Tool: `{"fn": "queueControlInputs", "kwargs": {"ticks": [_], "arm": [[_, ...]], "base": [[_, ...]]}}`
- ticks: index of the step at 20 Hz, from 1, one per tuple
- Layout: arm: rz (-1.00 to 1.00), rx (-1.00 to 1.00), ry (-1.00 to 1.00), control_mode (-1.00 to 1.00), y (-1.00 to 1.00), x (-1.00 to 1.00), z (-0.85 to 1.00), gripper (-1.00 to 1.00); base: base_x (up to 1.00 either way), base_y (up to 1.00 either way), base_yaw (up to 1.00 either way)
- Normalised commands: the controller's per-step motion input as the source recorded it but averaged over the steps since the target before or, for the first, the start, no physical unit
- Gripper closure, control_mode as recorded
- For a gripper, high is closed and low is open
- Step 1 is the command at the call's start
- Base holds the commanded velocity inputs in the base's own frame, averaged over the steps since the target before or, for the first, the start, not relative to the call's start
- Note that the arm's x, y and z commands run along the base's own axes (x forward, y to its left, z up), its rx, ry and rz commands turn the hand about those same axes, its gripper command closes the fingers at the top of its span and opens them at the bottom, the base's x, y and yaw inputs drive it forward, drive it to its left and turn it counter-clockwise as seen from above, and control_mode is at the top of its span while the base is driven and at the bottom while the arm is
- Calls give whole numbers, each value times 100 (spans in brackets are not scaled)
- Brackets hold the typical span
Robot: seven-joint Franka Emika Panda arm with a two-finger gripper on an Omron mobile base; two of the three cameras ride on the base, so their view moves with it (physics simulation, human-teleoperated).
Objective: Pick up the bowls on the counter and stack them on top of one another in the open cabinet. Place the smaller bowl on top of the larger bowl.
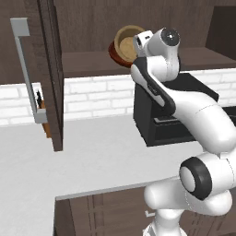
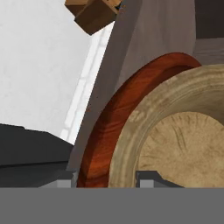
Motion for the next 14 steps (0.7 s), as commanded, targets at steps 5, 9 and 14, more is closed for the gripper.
{"fn": "queueControlInputs", "kwargs": {"ticks": [5, 9, 14], "arm": [[0, -1, 0, -100, -12, 91, -10, 100], [0, -1, 0, -100, -11, 60, -6, -100], [0, 0, 0, -100, -1, -6, 0, -100]], "base": [[0, 0, 0], [0, 0, 0], [0, 0, 0]]}}
